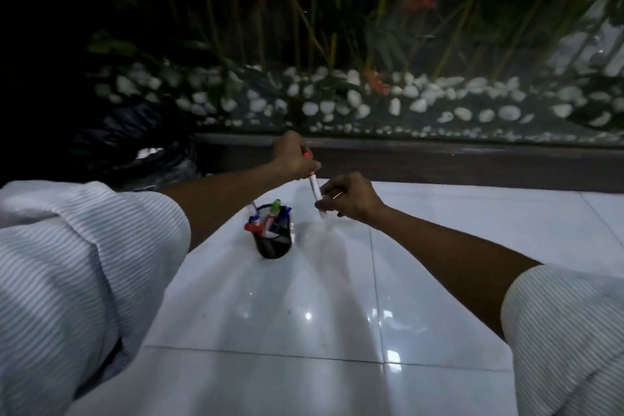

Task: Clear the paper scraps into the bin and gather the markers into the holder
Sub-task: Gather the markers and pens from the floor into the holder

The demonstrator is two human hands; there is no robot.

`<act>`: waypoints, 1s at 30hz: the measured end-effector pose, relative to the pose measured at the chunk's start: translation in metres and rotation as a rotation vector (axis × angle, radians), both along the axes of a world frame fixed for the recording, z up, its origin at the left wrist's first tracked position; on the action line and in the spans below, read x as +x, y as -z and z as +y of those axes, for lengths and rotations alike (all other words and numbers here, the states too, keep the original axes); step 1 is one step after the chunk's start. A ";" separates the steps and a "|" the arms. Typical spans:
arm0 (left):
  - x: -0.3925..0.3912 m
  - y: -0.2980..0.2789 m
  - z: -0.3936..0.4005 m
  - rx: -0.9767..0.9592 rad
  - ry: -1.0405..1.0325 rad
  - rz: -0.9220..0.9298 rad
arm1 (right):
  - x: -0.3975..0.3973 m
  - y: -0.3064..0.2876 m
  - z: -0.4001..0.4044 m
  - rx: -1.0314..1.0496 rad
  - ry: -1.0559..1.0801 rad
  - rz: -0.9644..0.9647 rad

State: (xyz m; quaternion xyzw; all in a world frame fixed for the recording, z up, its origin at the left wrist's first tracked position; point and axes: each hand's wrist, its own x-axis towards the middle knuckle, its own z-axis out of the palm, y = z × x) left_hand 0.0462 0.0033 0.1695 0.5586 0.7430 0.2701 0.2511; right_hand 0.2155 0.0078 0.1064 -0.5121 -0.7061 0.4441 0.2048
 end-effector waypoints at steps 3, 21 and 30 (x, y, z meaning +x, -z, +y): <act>-0.038 -0.015 -0.025 -0.013 0.028 0.171 | -0.025 -0.007 -0.007 0.015 -0.151 -0.039; -0.047 0.035 -0.085 -0.314 0.297 0.608 | -0.033 -0.008 -0.005 0.089 -0.259 -0.243; -0.049 0.055 -0.077 -0.324 0.244 0.544 | -0.027 0.010 0.007 0.079 -0.181 -0.187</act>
